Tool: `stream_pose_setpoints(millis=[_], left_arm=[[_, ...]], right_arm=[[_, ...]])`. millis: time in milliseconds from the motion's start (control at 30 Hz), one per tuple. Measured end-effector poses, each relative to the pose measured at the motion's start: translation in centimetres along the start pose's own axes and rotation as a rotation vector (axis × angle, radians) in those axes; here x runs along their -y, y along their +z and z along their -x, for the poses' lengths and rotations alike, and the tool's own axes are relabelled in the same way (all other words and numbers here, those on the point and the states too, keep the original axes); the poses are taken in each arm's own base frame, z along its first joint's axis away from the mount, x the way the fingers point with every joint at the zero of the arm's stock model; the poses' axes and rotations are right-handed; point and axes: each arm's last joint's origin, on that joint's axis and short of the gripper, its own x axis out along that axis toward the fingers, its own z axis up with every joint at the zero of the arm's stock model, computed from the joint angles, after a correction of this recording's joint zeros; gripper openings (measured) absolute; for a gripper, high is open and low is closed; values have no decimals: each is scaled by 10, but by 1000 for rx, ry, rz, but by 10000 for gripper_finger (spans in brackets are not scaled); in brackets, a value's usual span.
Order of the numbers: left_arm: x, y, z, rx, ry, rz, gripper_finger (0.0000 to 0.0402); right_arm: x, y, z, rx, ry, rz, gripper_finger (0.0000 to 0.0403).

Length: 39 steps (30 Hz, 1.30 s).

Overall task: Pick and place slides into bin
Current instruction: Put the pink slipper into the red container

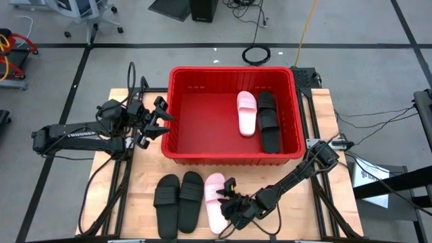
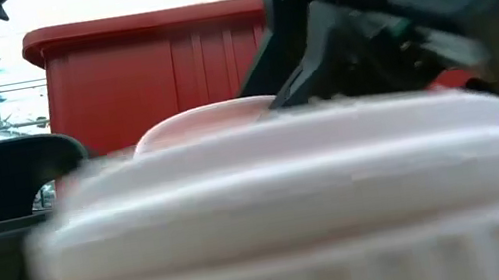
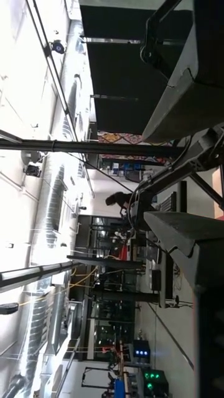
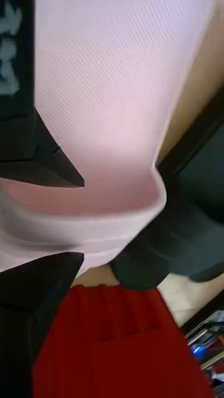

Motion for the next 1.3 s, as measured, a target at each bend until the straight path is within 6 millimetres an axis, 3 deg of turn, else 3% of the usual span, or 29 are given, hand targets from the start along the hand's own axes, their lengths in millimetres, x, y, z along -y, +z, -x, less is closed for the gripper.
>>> stream_pose_setpoints(millis=[267,633,1300], left_arm=[[0,0,0,-1,1,0,198],[0,0,0,-1,1,3,198],[0,0,0,-2,-3,18,198]], right_arm=[[6,-2,-5,-21,-15,-39,140],[8,-4,-7,-36,2,-61,8],[12,-6,-7,-65,59,-102,4]])
